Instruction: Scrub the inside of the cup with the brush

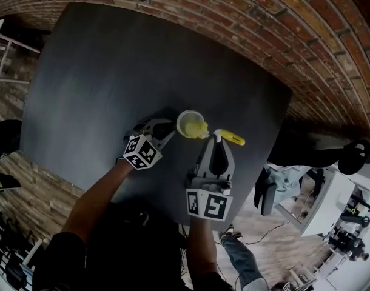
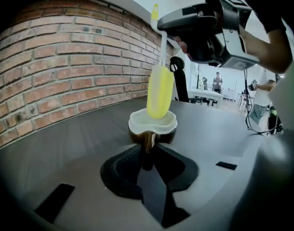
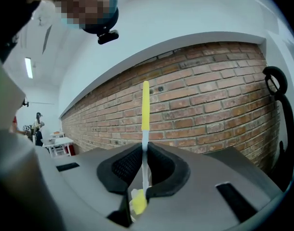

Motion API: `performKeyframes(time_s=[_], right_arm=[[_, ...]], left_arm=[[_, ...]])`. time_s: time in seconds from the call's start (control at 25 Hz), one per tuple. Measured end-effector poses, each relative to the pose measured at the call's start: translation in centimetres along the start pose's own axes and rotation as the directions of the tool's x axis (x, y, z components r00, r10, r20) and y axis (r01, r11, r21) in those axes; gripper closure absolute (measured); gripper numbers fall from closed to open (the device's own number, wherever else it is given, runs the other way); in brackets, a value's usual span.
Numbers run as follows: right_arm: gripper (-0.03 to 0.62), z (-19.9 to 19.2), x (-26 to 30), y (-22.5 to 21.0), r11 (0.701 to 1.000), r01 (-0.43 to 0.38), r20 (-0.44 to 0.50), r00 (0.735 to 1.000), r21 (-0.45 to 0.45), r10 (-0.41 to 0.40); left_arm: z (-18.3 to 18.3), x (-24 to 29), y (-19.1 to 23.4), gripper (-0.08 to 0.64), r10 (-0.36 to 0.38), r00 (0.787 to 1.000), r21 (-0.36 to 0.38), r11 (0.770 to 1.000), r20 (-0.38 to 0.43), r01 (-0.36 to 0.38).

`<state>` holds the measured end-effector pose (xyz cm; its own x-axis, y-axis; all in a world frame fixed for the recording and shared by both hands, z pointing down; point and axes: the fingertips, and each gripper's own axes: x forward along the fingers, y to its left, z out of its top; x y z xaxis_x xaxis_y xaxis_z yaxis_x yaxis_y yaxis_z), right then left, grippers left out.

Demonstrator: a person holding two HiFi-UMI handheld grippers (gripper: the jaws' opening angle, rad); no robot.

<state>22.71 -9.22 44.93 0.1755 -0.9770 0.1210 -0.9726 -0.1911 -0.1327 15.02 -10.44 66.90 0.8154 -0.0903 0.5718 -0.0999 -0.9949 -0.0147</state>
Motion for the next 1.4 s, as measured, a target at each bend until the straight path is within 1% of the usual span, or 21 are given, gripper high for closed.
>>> performKeyframes(time_s=[0.12,0.24,0.44,0.52,0.64,0.8,0.88,0.96,1.04,1.12,1.28,1.4], right_arm=[[0.541,-2.0,1.3,0.2,0.998,-0.021,-0.031,0.999,-0.057,0.019],[0.541,-3.5,2.4,0.8,0.993,-0.040,-0.047,0.998,-0.112,0.035],[0.541,-5.3,3.1,1.9,0.989,-0.055,-0.049,0.998,-0.141,0.049],[0.541,-5.8,3.3,2.6,0.989,-0.066,-0.047,0.997,-0.132,0.061],[0.541,-6.3,3.3,3.7,0.992,-0.088,-0.037,0.996,-0.090,0.085],[0.541,-6.6,3.0,4.7,0.993,-0.117,-0.037,0.993,-0.029,0.116],[0.541,-6.7,2.9,5.1,0.990,-0.140,-0.042,0.989,0.013,0.140],[0.541,-6.8,2.6,5.5,0.986,-0.164,-0.053,0.985,0.035,0.166],[0.541,-6.8,2.2,5.7,0.981,-0.188,-0.091,0.977,0.046,0.191],[0.541,-6.7,1.6,5.6,0.979,-0.199,-0.157,0.966,0.046,0.204],[0.543,-6.4,0.4,4.1,0.985,-0.171,-0.299,0.939,0.019,0.169],[0.543,-6.7,-0.1,3.5,0.984,-0.173,-0.392,0.909,-0.046,0.141]], left_arm=[[0.2,0.1,-0.4,0.480,-0.028,1.000,0.028,0.999,0.003,0.028],[0.1,0.0,-0.6,0.482,-0.051,0.999,0.025,0.998,0.013,0.051],[-0.6,-0.8,-1.1,0.483,-0.078,0.997,0.021,0.997,0.005,0.078],[-0.9,-1.3,-1.5,0.483,-0.093,0.996,0.018,0.996,0.002,0.093],[-1.4,-2.1,-2.0,0.483,-0.109,0.994,0.004,0.994,0.006,0.109],[-1.7,-2.5,-2.4,0.483,-0.106,0.994,-0.012,0.994,0.014,0.106],[-1.8,-2.5,-2.5,0.483,-0.103,0.995,-0.013,0.995,0.014,0.103],[-1.8,-2.5,-2.4,0.483,-0.100,0.995,-0.014,0.995,0.014,0.101],[-1.8,-2.4,-2.4,0.483,-0.099,0.995,-0.015,0.995,0.015,0.099],[-1.8,-2.5,-2.5,0.483,-0.098,0.995,-0.014,0.995,0.014,0.098],[-1.9,-2.5,-2.5,0.483,-0.094,0.995,-0.010,0.995,0.014,0.095],[-1.8,-2.5,-2.4,0.483,-0.093,0.996,-0.012,0.996,0.015,0.093]])
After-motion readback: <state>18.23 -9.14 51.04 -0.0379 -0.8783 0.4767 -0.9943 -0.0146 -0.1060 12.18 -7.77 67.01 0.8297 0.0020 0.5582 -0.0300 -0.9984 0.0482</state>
